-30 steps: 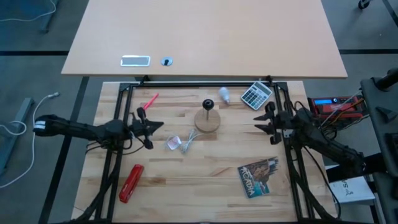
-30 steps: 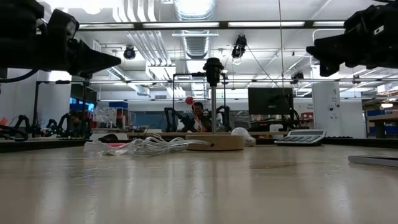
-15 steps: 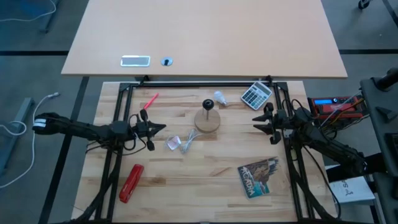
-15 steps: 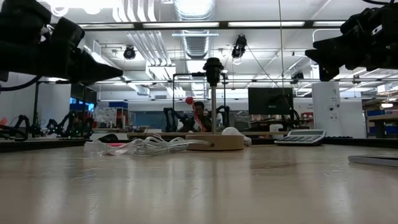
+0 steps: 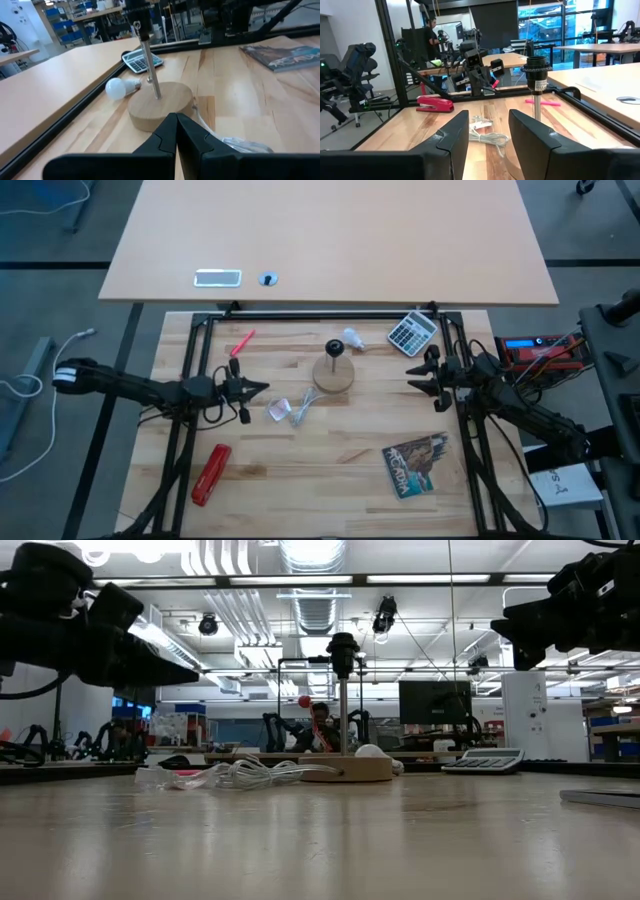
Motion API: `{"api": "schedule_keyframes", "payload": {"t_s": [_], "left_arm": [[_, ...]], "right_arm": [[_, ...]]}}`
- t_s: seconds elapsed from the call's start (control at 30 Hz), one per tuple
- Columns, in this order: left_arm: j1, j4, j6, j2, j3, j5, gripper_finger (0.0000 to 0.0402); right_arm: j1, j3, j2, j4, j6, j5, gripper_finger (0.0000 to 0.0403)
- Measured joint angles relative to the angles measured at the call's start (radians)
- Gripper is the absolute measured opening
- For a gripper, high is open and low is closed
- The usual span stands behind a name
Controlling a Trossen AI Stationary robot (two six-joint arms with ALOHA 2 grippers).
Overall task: Screw lightbulb
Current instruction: Return to Home Position
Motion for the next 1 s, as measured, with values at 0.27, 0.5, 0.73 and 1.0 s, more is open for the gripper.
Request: {"api": "schedule_keyframes", "payload": {"t_s": [0.27, 0.5, 0.73, 1.0], "left_arm": [[0.0, 0.0, 0.0, 0.044, 0.0, 0.0, 0.0], [0.0, 0.0, 0.0, 0.08, 0.0, 0.0, 0.0], [0.0, 0.0, 0.0, 0.111, 0.0, 0.0, 0.0], [0.0, 0.0, 0.0, 0.14, 0.0, 0.0, 0.0]], "right_arm": [[0.0, 0.0, 0.0, 0.0, 0.0, 0.0, 0.0124], [0.0, 0.0, 0.0, 0.0, 0.0, 0.0, 0.0115], [0.0, 0.0, 0.0, 0.0, 0.0, 0.0, 0.0119], [0.0, 0.0, 0.0, 0.0, 0.0, 0.0, 0.0131]]}}
